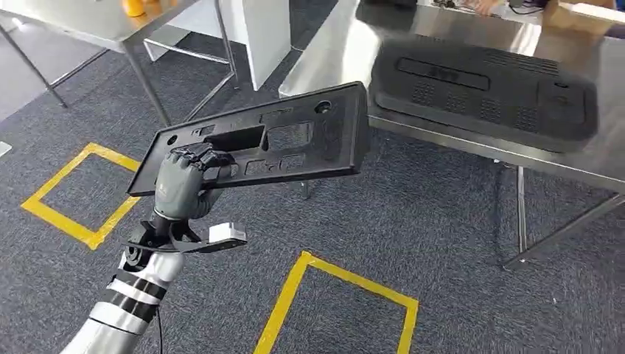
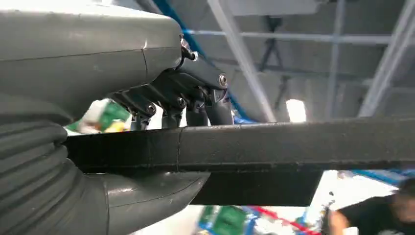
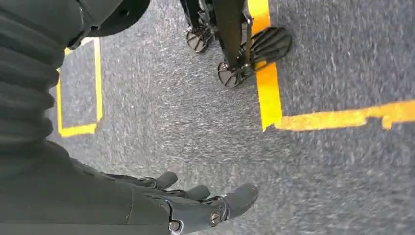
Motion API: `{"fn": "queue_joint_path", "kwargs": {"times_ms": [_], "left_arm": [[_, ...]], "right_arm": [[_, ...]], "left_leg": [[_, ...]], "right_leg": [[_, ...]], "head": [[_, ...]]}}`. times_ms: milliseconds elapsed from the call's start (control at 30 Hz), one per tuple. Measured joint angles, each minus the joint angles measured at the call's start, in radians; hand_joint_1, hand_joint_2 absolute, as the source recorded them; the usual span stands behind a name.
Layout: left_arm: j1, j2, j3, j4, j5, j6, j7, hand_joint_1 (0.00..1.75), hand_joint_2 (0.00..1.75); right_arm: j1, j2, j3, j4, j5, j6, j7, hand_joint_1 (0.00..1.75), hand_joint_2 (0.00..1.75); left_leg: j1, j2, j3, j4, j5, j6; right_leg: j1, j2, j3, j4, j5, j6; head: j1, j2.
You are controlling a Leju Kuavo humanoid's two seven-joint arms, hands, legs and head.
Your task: Take the parts from the cabinet and place them on the table.
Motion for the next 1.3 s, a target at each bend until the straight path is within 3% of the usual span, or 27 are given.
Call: {"fn": "queue_joint_path", "kwargs": {"times_ms": [33,67,100,133,167,233,267,300,400,433,500,567,633,667,733,767,800,933,967,1000,1033,1100,1133,1167,1200,1267,1300], "left_arm": [[0.0,0.0,0.0,0.0,0.0,0.0,0.0,1.75,1.75],[0.002,0.002,0.0,0.002,0.0,0.0,0.0,1.75,1.75],[0.006,0.002,-0.001,0.005,0.0,0.0,0.0,1.75,1.75],[0.009,0.002,-0.001,0.007,0.0,0.0,0.0,1.75,1.75],[0.009,0.002,-0.001,0.008,0.0,-0.001,0.0,1.75,1.75],[0.007,0.002,-0.001,0.007,0.0,-0.001,0.0,1.75,1.75],[0.006,0.002,-0.001,0.008,0.0,-0.001,0.0,1.75,1.75],[0.006,0.003,-0.001,0.008,0.0,-0.001,0.0,1.75,1.75],[0.007,0.002,-0.003,0.008,0.0,-0.002,0.0,1.75,1.75],[0.004,0.001,-0.004,0.008,0.0,-0.002,0.0,1.75,1.75],[-0.002,-0.002,-0.005,0.007,0.0,-0.003,0.0,1.75,1.75],[-0.003,-0.001,-0.005,0.007,0.0,-0.005,0.001,1.75,1.75],[-0.001,0.0,-0.007,0.008,0.002,-0.011,0.001,1.75,1.75],[-0.002,0.0,-0.009,0.008,0.002,-0.011,0.001,1.75,1.75],[-0.004,0.0,-0.013,0.008,0.003,-0.011,0.002,1.75,1.75],[-0.005,0.0,-0.013,0.008,0.003,-0.011,0.002,1.75,1.75],[-0.005,0.0,-0.014,0.008,0.003,-0.011,0.002,1.75,1.75],[-0.008,0.001,-0.016,0.007,0.006,-0.012,0.003,1.75,1.75],[-0.009,0.001,-0.016,0.006,0.006,-0.012,0.003,1.75,1.75],[-0.01,0.001,-0.016,0.006,0.006,-0.013,0.004,1.75,1.75],[-0.01,0.002,-0.016,0.006,0.008,-0.013,0.004,1.75,1.75],[-0.006,0.003,-0.016,0.007,0.009,-0.014,0.004,1.75,1.75],[-0.002,0.003,-0.016,0.008,0.009,-0.014,0.004,1.75,1.75],[0.0,0.004,-0.016,0.008,0.009,-0.014,0.004,1.75,1.75],[-0.001,0.004,-0.017,0.008,0.009,-0.014,0.004,1.75,1.75],[-0.004,0.004,-0.017,0.008,0.01,-0.016,0.005,1.75,1.75],[-0.006,0.004,-0.017,0.008,0.012,-0.018,0.008,1.75,1.75]], "right_arm": [[-0.002,-0.001,0.0,0.0,0.0,0.0,0.0,0.0,1.75],[-0.004,-0.001,0.0,0.0,0.0,0.0,0.0,0.0,1.75],[-0.004,-0.001,0.0,0.0,0.0,0.0,0.0,0.0,1.75],[-0.003,0.0,0.0,0.0,0.0,0.0,0.0,0.0,1.75],[-0.003,0.0,0.0,0.0,0.0,0.0,0.0,0.0,1.75],[0.0,0.002,0.0,0.0,0.0,0.0,0.0,0.0,1.75],[0.001,0.002,0.0,0.0,0.0,0.0,0.0,0.0,1.75],[-0.002,0.0,-0.001,0.0,0.0,0.0,0.0,0.0,1.75],[0.004,0.0,-0.001,0.0,0.0,0.0,0.0,0.0,1.75],[0.008,0.0,-0.001,0.0,0.0,0.0,0.0,0.0,1.75],[0.01,0.003,-0.001,0.0,0.001,0.0,0.002,0.0,1.75],[0.001,0.001,-0.002,0.0,0.005,0.002,0.002,0.0,1.75],[0.001,0.002,-0.003,0.0,0.009,0.003,0.002,0.0,1.75],[0.002,0.002,-0.006,0.0,0.01,0.003,0.002,0.0,1.75],[0.004,0.0,-0.01,0.0,0.01,0.003,0.002,0.0,1.75],[0.002,-0.002,-0.01,0.0,0.01,0.004,0.002,0.0,1.75],[-0.001,-0.002,-0.01,-0.001,0.014,0.004,0.001,0.0,1.75],[-0.002,-0.005,-0.01,-0.001,0.034,0.002,-0.004,0.0,1.75],[0.001,-0.005,-0.01,-0.001,0.035,0.002,-0.003,0.0,1.75],[0.001,-0.003,-0.01,-0.002,0.037,0.002,-0.002,0.0,1.75],[0.0,-0.003,-0.01,-0.002,0.037,0.002,-0.001,0.0,1.75],[-0.004,-0.003,-0.01,-0.002,0.04,0.002,0.0,0.0,1.75],[-0.004,-0.003,-0.01,-0.002,0.04,0.002,0.0,0.0,1.75],[-0.004,-0.003,-0.01,-0.002,0.041,0.002,0.0,0.0,1.75],[-0.004,-0.003,-0.01,-0.002,0.041,0.002,0.0,0.0,1.75],[-0.003,-0.001,-0.01,-0.002,0.042,0.002,0.002,0.0,1.75],[-0.003,-0.002,-0.01,-0.002,0.042,0.002,0.002,0.0,1.75]], "left_leg": [[0.0,-0.028,-0.04,0.085,-0.041,-0.002],[0.0,-0.037,-0.084,0.168,-0.075,-0.006],[0.0,-0.04,-0.117,0.225,-0.09,-0.007],[0.0,-0.04,-0.128,0.234,-0.081,-0.007],[0.002,-0.04,-0.118,0.199,-0.046,-0.007],[0.009,-0.053,-0.047,0.039,0.052,-0.009],[0.02,-0.1,-0.012,-0.044,0.08,-0.014],[0.022,-0.14,-0.004,-0.06,0.063,-0.017],[0.008,-0.107,-0.004,-0.054,0.068,0.005],[0.011,-0.095,-0.002,-0.06,0.074,0.015],[0.013,-0.07,0.002,-0.067,0.079,0.033],[0.006,-0.04,0.001,-0.067,0.077,0.037],[0.003,-0.012,0.001,-0.067,0.075,0.04],[0.003,0.001,0.001,-0.067,0.074,0.04],[0.003,0.023,0.003,-0.067,0.071,0.038],[0.002,0.033,0.006,-0.067,0.068,0.035],[-0.004,0.041,0.008,-0.066,0.065,0.03],[-0.007,0.073,0.023,-0.077,0.055,0.006],[0.001,0.052,0.016,-0.069,0.048,-0.001],[0.001,0.004,0.009,-0.04,0.027,-0.002],[0.001,-0.023,-0.018,0.022,-0.008,-0.003],[0.001,-0.038,-0.101,0.181,-0.074,-0.009],[0.001,-0.039,-0.136,0.237,-0.083,-0.01],[0.001,-0.038,-0.142,0.234,-0.066,-0.01],[0.003,-0.038,-0.127,0.185,-0.024,-0.01],[0.01,-0.038,-0.049,0.012,0.075,-0.013],[0.014,-0.04,-0.025,-0.046,0.087,-0.015]], "right_leg": [[-0.001,0.015,0.001,0.0,-0.001,-0.001],[0.0,0.031,0.0,0.0,-0.001,-0.002],[0.0,0.048,0.0,0.001,-0.001,-0.002],[0.0,0.063,0.001,0.001,-0.001,-0.002],[-0.001,0.079,0.002,0.003,-0.002,-0.002],[-0.006,0.108,0.004,0.009,-0.003,0.0],[-0.006,0.122,0.0,0.015,-0.007,0.008],[0.003,0.133,-0.013,0.027,-0.01,0.016],[-0.009,0.161,-0.024,0.012,0.004,0.037],[-0.003,0.173,-0.027,0.01,0.008,0.045],[0.003,0.063,-0.063,0.076,-0.025,0.042],[0.001,0.03,-0.144,0.234,-0.087,0.038],[0.001,0.025,-0.199,0.339,-0.112,0.044],[0.001,0.025,-0.188,0.315,-0.1,0.051],[0.002,0.01,-0.099,0.152,-0.041,0.064],[0.007,-0.024,-0.041,0.052,-0.015,0.064],[0.017,-0.062,-0.025,0.018,-0.012,0.048],[0.025,-0.027,-0.019,0.012,-0.003,0.02],[0.0,-0.019,-0.009,0.003,0.002,0.011],[0.002,-0.015,-0.005,0.003,-0.001,0.006],[0.001,-0.014,-0.003,0.003,-0.002,-0.002],[0.002,0.001,-0.001,0.003,-0.005,-0.006],[0.003,0.009,0.0,0.004,-0.006,-0.007],[0.003,0.015,0.001,0.004,-0.006,-0.007],[0.002,0.021,0.003,0.005,-0.007,-0.007],[-0.001,0.032,0.01,0.009,-0.013,0.001],[0.002,0.036,0.008,0.015,-0.017,0.008]], "head": [[-0.005,0.0],[-0.009,0.0],[-0.008,0.0],[-0.008,0.0],[-0.009,0.0],[-0.008,0.0],[-0.009,0.0],[-0.009,0.0],[-0.009,0.0],[-0.008,0.0],[0.002,0.0],[0.004,0.0],[0.004,0.0],[0.004,0.0],[0.004,0.0],[0.005,0.0],[0.004,0.0],[0.002,0.0],[0.0,0.0],[-0.002,0.0],[-0.005,0.0],[-0.009,0.0],[-0.011,0.0],[-0.01,0.0],[-0.011,0.0],[-0.01,0.0],[-0.011,0.0]]}}
